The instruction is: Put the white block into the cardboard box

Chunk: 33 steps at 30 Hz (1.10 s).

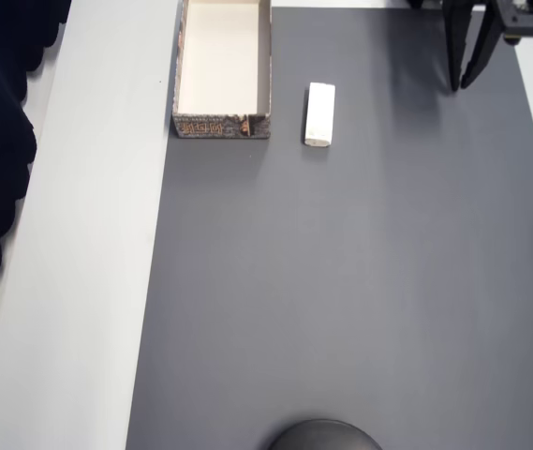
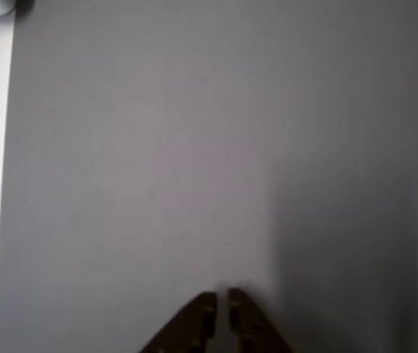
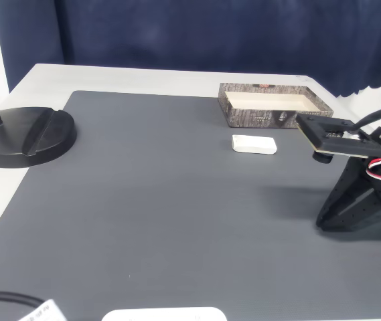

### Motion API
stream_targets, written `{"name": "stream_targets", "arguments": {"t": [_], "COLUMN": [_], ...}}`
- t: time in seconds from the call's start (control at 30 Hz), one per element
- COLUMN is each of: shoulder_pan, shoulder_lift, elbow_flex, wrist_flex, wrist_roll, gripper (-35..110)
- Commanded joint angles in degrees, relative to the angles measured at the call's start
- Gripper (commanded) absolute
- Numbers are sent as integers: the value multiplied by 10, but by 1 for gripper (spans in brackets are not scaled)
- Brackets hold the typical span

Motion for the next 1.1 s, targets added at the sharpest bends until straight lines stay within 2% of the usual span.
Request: {"name": "stream_targets", "arguments": {"t": [0.0, 1.07], "shoulder_pan": [-4, 2], "shoulder_lift": [19, 19], "elbow_flex": [11, 11], "wrist_flex": [1, 1], "wrist_roll": [-2, -4], "gripper": [-2, -2]}}
